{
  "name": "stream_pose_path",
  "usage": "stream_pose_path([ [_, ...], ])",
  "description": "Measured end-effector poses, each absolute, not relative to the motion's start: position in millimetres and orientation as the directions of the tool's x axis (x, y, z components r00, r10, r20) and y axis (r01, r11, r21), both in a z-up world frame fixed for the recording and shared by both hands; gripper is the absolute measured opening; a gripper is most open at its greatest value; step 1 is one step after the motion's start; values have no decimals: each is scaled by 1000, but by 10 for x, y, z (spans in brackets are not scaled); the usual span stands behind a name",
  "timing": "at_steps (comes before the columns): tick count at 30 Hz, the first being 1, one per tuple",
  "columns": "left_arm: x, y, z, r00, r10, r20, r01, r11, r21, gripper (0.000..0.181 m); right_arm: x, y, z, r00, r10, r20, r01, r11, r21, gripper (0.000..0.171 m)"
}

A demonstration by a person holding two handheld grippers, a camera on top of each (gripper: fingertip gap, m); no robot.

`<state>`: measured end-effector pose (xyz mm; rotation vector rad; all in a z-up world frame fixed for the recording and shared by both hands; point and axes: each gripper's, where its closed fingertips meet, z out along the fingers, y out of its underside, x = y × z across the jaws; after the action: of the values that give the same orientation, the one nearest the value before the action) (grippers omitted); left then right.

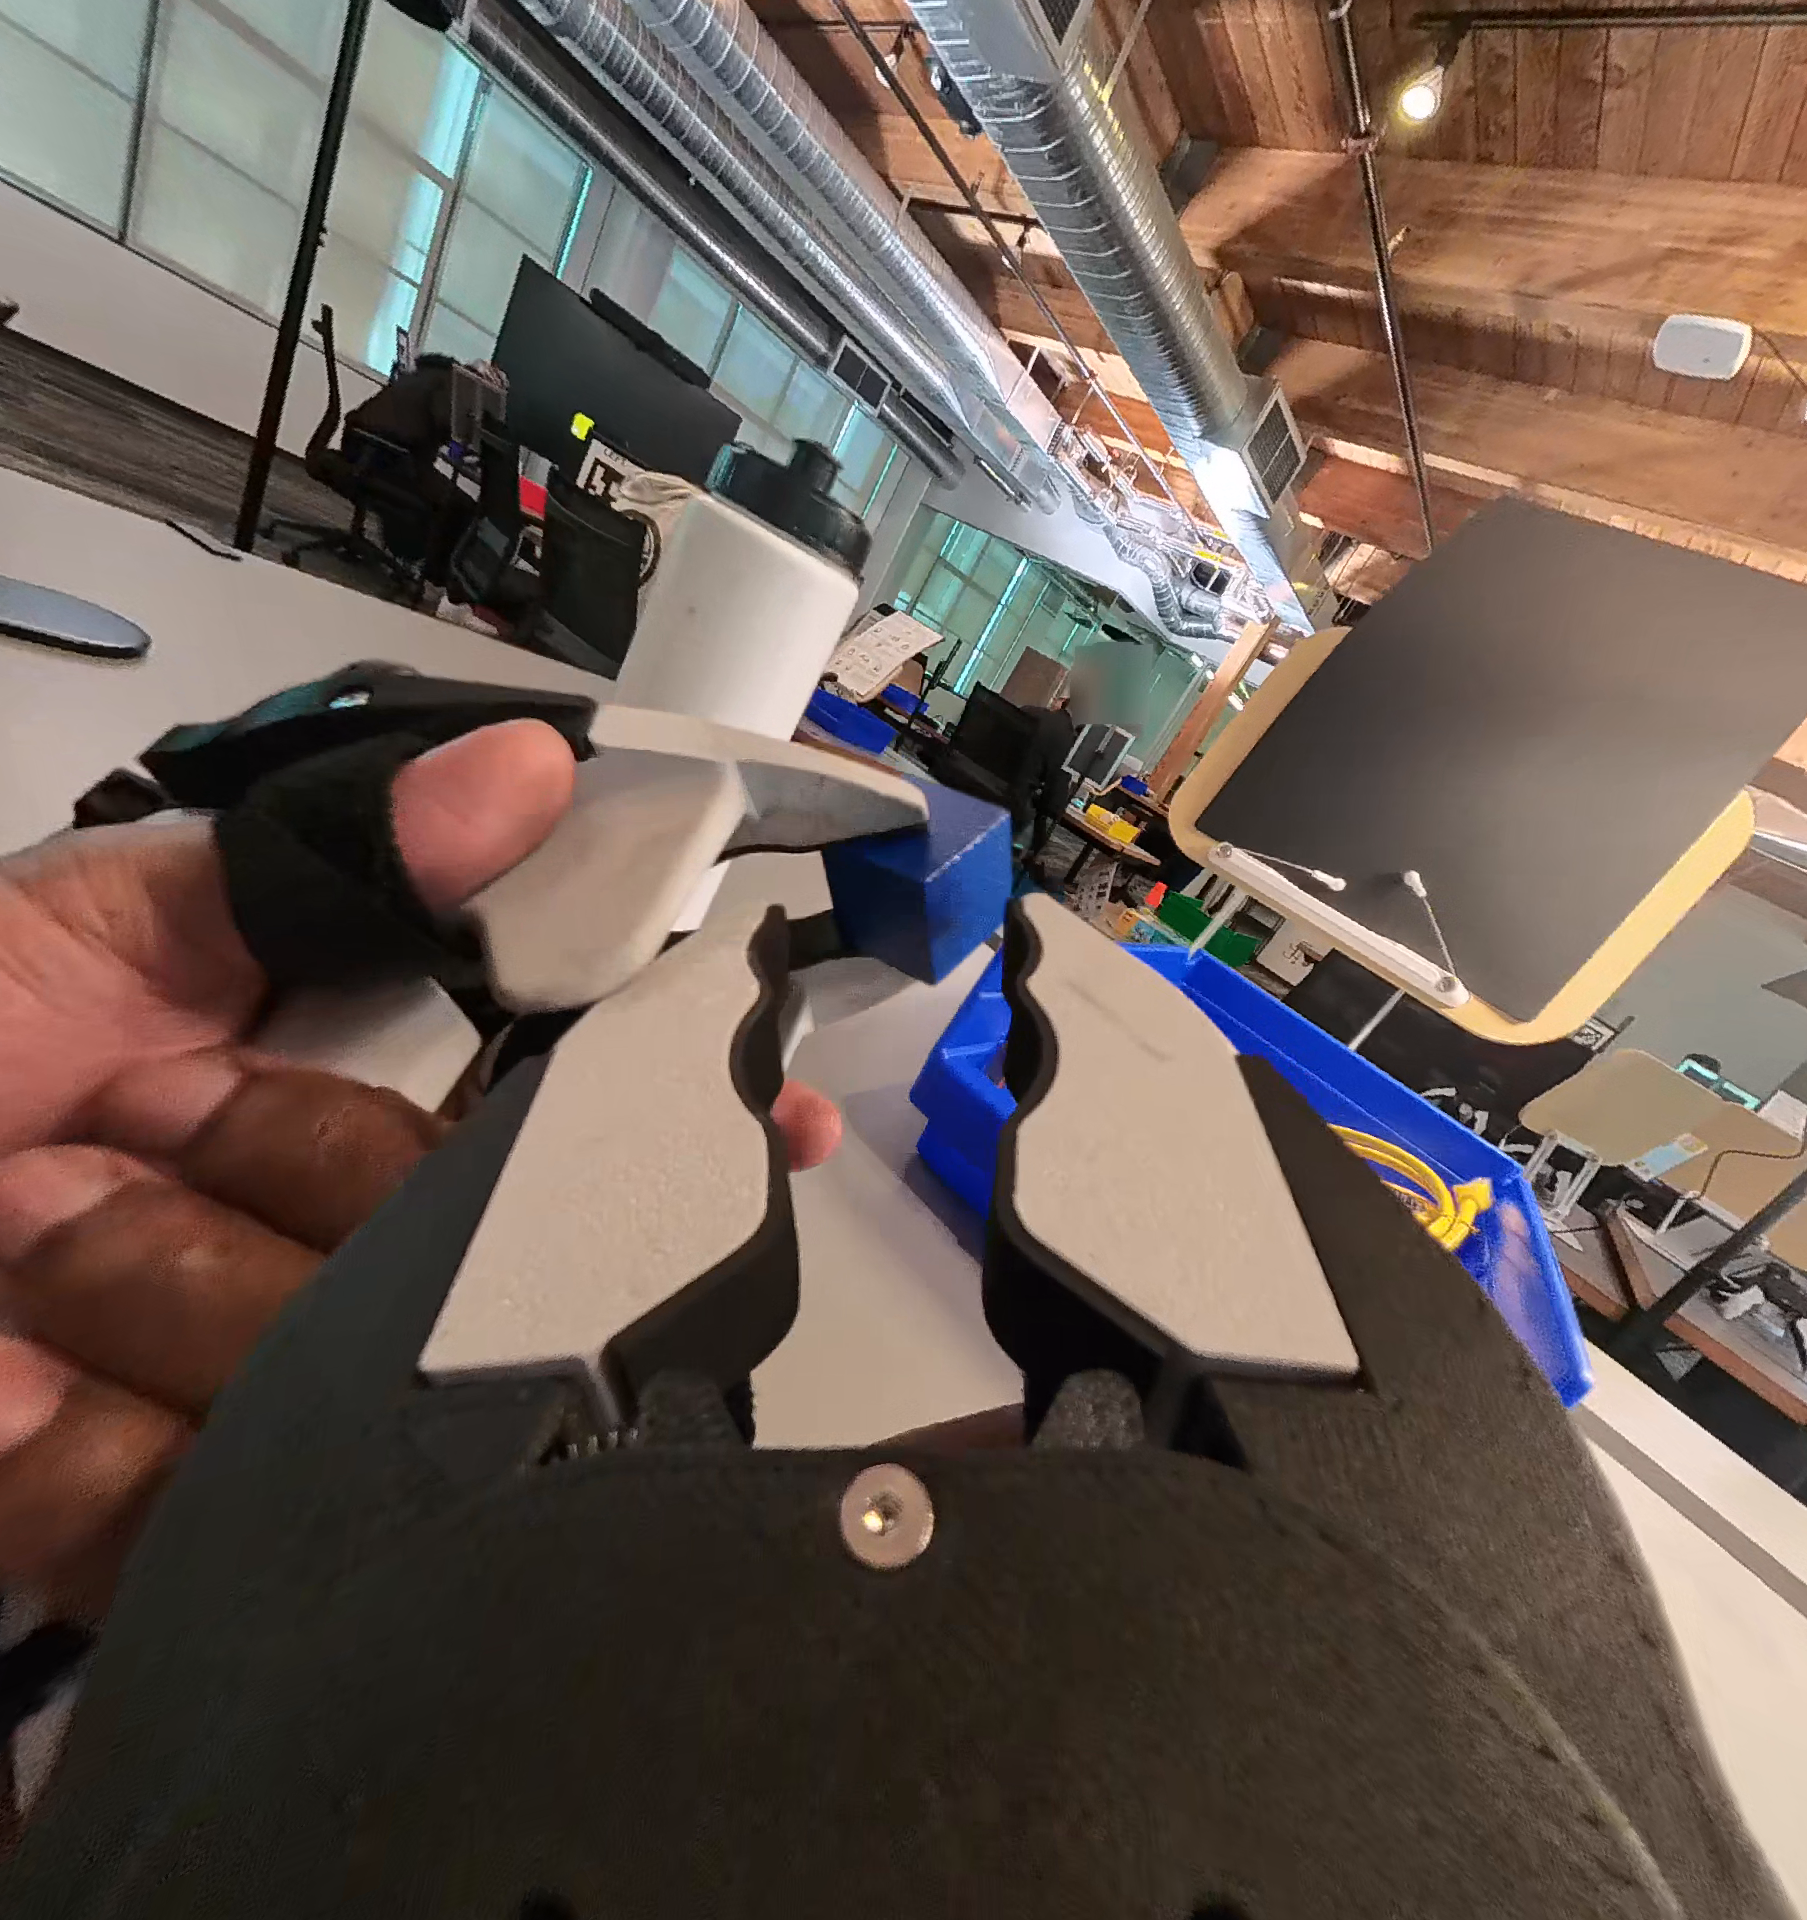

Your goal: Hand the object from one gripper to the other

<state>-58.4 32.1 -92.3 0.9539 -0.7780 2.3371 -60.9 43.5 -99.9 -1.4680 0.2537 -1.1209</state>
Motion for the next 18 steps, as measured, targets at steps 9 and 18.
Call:
stream_pose_path([
  [9, -661, 166, -964, -656, 139, 742, -653, -598, -465, 29, -601, 428, -1018, 497, -702, 510, 449, -296, -843, 44],
  [18, -727, 81, -1041, -722, 30, 691, -628, -447, -637, 30, -579, 367, -1011, 478, -694, 538, 467, -318, -825, 28],
])
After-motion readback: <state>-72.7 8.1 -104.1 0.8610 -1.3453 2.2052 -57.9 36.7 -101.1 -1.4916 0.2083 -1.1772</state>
